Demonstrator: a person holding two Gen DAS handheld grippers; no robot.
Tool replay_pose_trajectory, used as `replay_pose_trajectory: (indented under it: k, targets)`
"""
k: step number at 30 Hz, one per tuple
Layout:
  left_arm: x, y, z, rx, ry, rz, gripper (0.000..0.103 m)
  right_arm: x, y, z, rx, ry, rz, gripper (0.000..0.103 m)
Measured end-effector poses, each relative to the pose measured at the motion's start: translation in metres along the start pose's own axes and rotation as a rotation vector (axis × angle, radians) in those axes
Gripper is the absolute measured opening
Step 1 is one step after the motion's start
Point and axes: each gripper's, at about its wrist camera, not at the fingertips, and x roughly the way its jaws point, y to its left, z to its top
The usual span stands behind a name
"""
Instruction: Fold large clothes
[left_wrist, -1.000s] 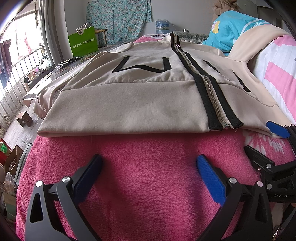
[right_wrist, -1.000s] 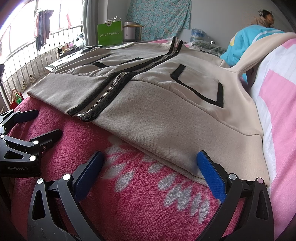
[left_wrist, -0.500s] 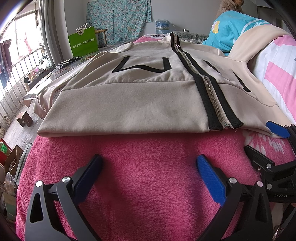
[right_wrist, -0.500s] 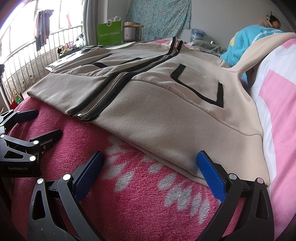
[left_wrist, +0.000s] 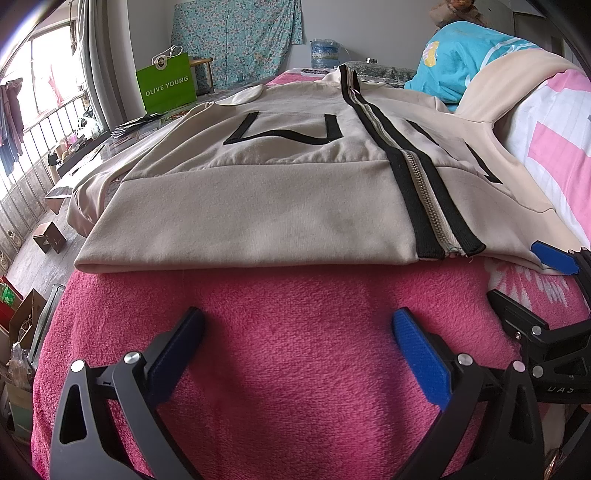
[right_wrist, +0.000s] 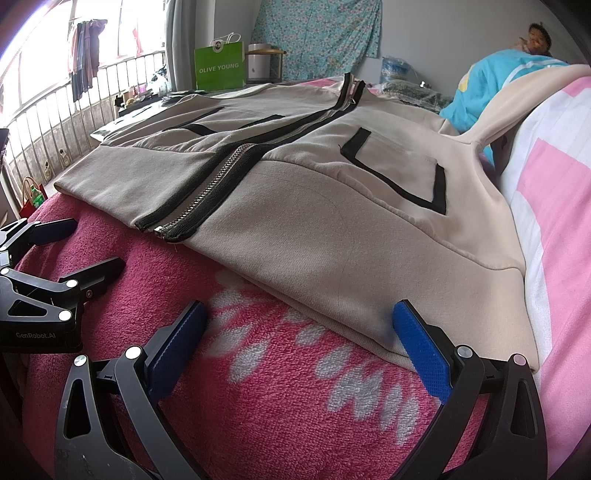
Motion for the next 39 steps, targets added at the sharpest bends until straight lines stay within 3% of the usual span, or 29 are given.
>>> replay_pose_trajectory:
  k: [39]
  targets:
    - [-0.0006, 0.0013, 0.0001, -0.004, -0.002, -0.006, 0.099, 0.0018, -0.0009, 0.0012, 0.001, -0.001, 0.002, 0.096]
